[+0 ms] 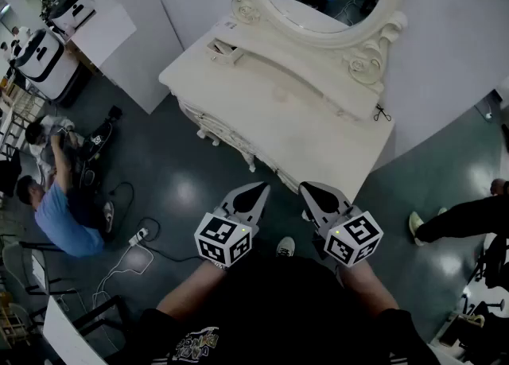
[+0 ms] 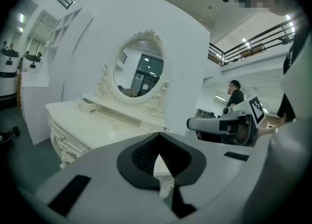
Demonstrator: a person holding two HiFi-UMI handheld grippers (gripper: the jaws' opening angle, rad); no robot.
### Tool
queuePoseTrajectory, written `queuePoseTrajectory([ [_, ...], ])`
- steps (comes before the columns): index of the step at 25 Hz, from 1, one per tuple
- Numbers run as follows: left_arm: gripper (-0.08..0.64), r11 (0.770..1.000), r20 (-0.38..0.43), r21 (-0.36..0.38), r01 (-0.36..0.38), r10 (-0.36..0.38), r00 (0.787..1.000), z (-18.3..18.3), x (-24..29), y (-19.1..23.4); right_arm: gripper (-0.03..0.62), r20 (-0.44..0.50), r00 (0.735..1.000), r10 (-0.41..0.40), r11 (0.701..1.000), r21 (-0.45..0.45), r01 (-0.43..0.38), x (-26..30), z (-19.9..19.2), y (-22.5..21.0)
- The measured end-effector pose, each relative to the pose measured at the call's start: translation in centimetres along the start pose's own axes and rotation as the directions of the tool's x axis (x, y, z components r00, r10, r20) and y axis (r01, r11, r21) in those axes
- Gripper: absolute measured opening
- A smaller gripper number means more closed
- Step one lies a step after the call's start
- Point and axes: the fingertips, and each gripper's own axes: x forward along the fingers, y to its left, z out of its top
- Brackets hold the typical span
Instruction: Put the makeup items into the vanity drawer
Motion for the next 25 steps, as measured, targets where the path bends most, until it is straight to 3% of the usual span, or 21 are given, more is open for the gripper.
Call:
queuePoseTrajectory([
  [14,0.0,1.0,0.005,0.003,-0.018,0.018,1.0,0.1,-1.2,1.2,0.029,0.026,1.0,0.017,1.0,-0.016,-0.016,1.2,0.3,1.0],
  [25,0.0,0.999,-0.009,0.009,-0.046,0.046,0.999,1.1,-3.2,4.5,0.029,0.023,0.999,0.038,0.999,0.006,-0.038,4.9,0.7,2.5],
])
